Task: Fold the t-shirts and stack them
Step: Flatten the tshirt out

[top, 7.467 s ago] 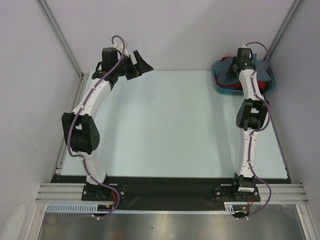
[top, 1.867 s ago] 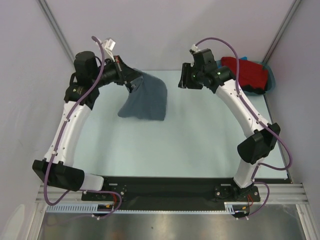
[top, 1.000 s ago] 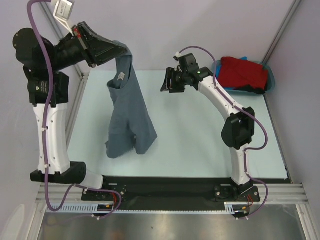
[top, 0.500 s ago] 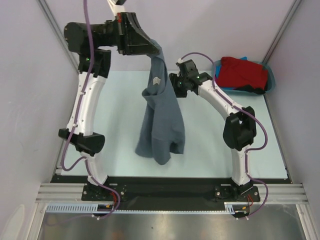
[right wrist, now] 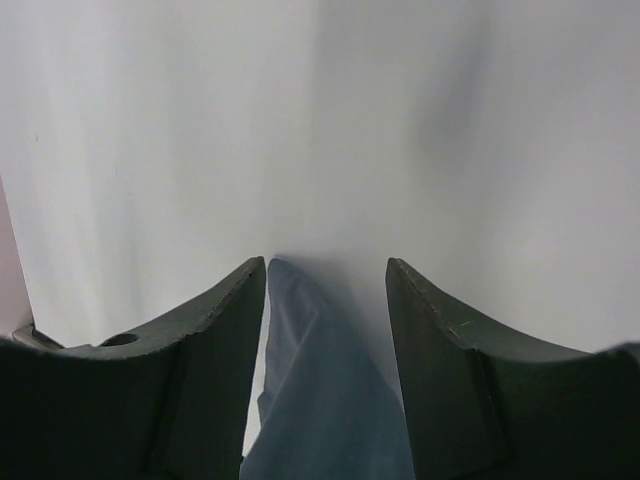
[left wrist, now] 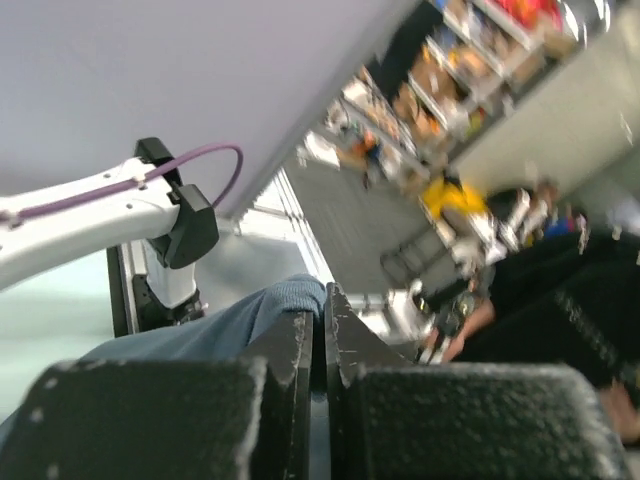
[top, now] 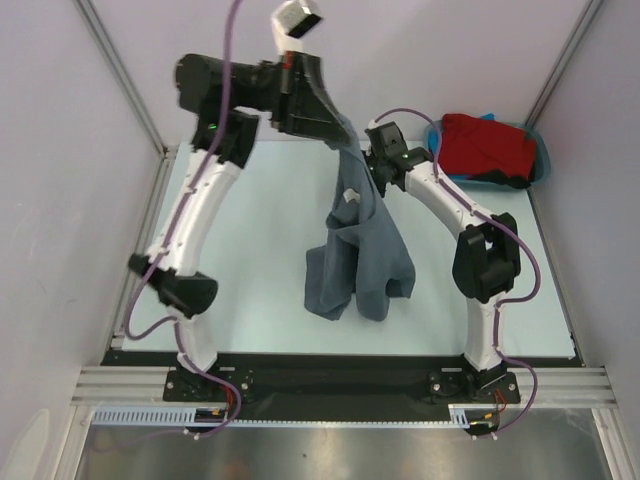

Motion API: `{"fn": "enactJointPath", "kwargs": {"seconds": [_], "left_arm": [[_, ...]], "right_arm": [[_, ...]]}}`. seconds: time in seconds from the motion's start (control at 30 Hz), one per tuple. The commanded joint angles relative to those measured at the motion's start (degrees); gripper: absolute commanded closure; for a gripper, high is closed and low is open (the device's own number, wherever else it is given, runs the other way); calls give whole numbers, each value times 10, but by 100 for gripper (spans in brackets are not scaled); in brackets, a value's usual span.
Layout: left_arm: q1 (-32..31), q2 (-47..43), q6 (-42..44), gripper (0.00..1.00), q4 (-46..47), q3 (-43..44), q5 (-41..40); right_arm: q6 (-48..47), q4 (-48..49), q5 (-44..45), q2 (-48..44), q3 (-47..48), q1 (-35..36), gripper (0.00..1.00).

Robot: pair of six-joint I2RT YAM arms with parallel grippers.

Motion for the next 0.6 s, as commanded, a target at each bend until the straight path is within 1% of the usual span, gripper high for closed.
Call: {"fn": "enactJointPath", "kwargs": {"seconds": [0.0,0.03,0.07,0.1,0.13,0.17,0.2,0.23,0.27,0.3,0.37,0.43,0.47,0.5,0.53,0.57], "left_arm": [[96,-143,139,97,-91,-58,-81],[121,-165,180,97,-135,-75,-103],[145,-183,245,98,-212,-90,-119],[192,-214,264,98,-239,-113,-131],[213,-224,276,97,-252,-124,-146],[232,-234,288,96,-288,-134,-150],[266,-241,295,94,-306,-146,-153],[280,-248,305,93,-332,-148,-168],[294,-252,318,93,-406,-150,-184],[323,-255,354,93,-447,-155,-198],[341,-264,397,93,-535,-172,-235],[348,-268,432,90,-585,-170,-264],[348,-271,461,89,-636,-169,-286],[349,-270,484,89,-680,-172,-324],[349,-270,485,87,-681,-175,-339],[349,-269,509,87,-727,-177,-354]], "right_arm": [[-8,4,0,-21,13,0,43],[-9,0,0,-18,19,0,43],[-10,-2,0,-17,23,-1,43],[-14,-5,1,-15,26,-1,43],[-15,-11,2,-14,32,-1,43],[-16,-13,3,-14,36,-2,43],[-18,-16,2,-13,38,-1,43],[-21,-21,0,-12,41,-2,43],[-23,-25,0,-12,45,-3,43],[-25,-28,-1,-11,47,-3,43],[-27,-35,-3,-9,52,-5,43],[-27,-42,-9,-8,54,-6,43],[-29,-44,-13,-7,54,-6,43],[-32,-49,-23,-5,57,-6,43],[-32,-52,-32,-2,59,-6,43],[-34,-57,-48,2,62,-7,43]]}}
